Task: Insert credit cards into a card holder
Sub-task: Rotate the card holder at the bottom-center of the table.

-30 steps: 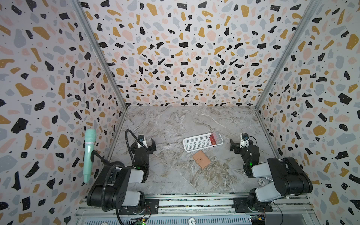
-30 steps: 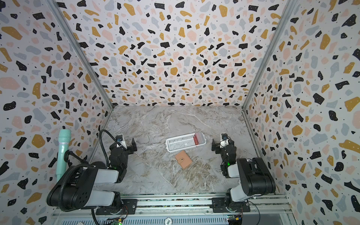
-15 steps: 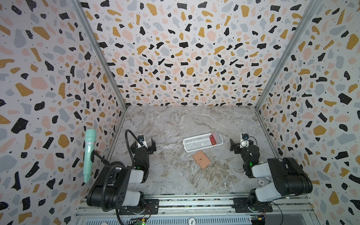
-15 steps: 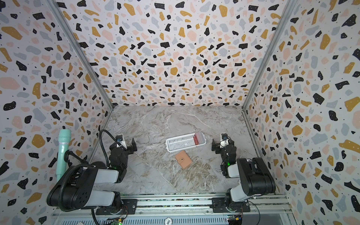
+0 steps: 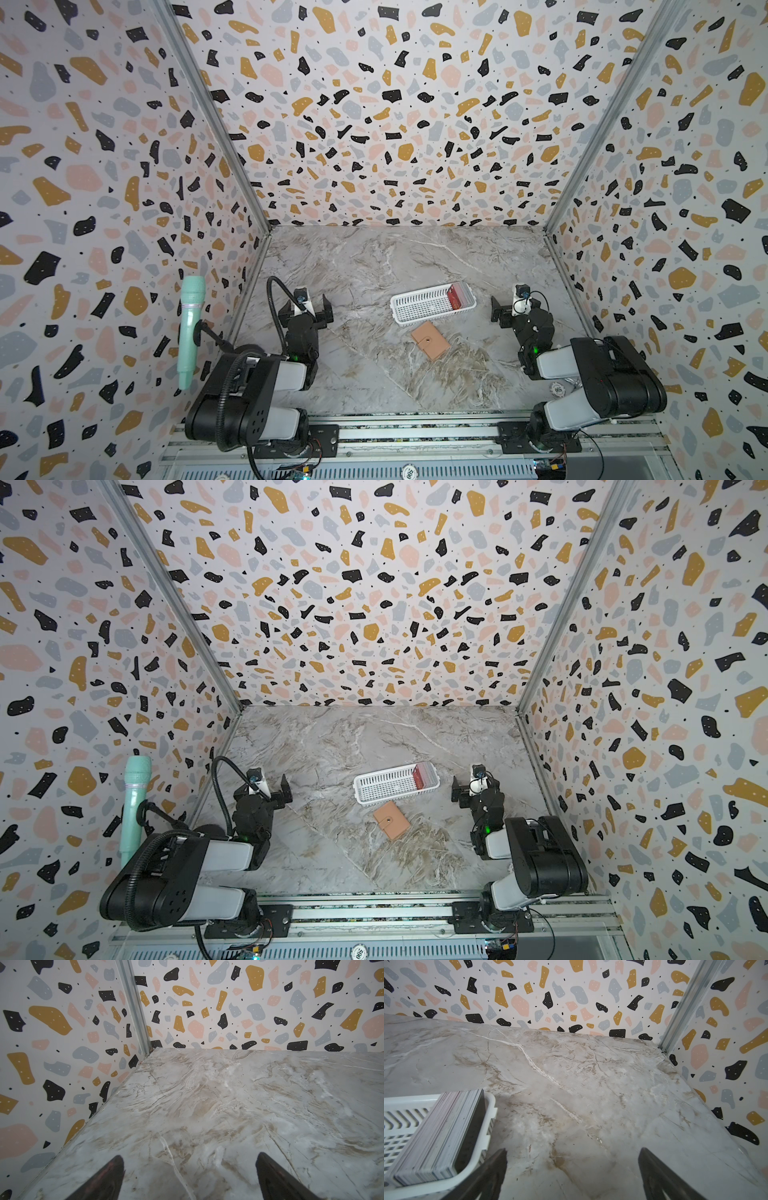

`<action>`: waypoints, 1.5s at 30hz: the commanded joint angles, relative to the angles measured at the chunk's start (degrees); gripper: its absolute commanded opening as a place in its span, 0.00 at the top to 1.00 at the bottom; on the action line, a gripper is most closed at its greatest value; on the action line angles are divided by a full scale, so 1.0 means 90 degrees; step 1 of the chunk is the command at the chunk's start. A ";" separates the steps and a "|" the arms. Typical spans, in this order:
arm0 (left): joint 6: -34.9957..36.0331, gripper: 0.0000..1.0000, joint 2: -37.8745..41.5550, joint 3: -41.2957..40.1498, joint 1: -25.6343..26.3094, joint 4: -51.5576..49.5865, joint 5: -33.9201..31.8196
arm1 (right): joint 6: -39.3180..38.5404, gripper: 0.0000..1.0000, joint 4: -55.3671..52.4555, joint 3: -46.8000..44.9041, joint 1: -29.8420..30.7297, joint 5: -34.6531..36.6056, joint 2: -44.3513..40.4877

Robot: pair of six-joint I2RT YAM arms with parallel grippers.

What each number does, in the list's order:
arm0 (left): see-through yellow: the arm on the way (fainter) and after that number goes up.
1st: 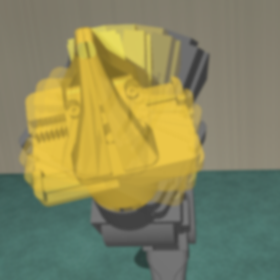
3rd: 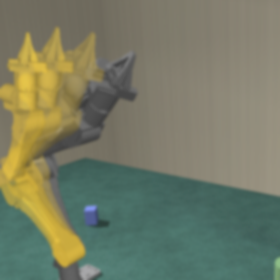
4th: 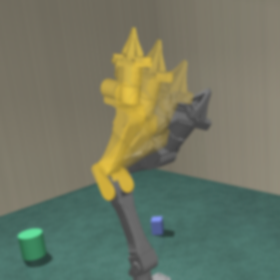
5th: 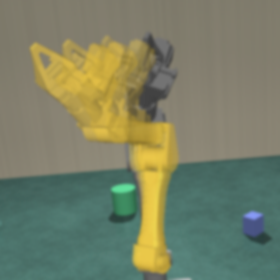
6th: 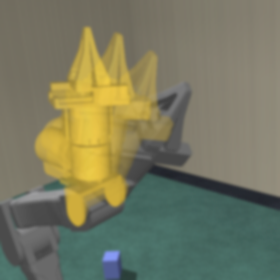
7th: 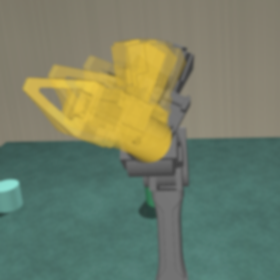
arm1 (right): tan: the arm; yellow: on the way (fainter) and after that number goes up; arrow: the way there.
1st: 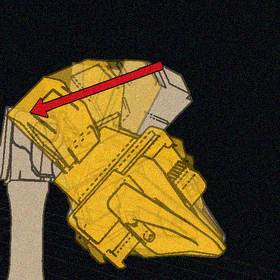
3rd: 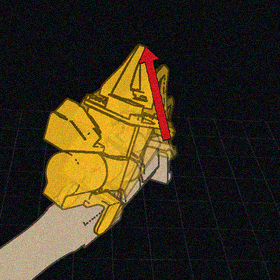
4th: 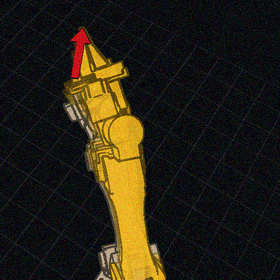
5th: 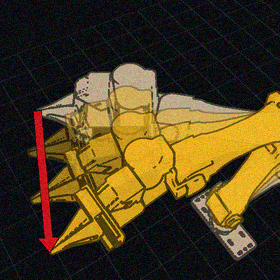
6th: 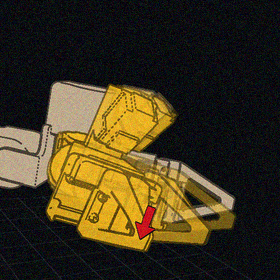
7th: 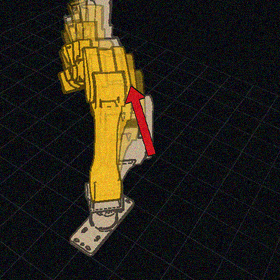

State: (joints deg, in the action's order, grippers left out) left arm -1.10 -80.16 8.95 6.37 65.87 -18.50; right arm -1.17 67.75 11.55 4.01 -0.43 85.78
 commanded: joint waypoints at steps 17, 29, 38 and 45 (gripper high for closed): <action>-0.0146 0.00 0.0623 0.0387 -0.0053 -0.0776 -0.0309 | 0.0010 0.01 -0.0702 0.0174 -0.0009 -0.0032 -0.1001; -0.1169 0.00 0.2131 0.1286 0.0440 -0.3597 -0.0106 | 0.0575 0.01 -0.3839 0.1233 0.1131 0.0327 -0.2759; -0.3004 0.00 0.2084 0.2109 0.1505 -0.4807 0.1235 | 0.2178 0.01 -0.6114 0.2055 0.3259 0.0824 -0.2822; -0.3820 0.00 0.2030 0.2143 0.2880 -0.5097 0.1151 | 0.3138 0.06 -0.6591 0.1837 0.3877 0.0035 -0.2787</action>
State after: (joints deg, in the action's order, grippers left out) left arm -29.93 -61.54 27.44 29.71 21.56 -9.76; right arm 20.67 12.69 28.58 38.15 2.57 61.12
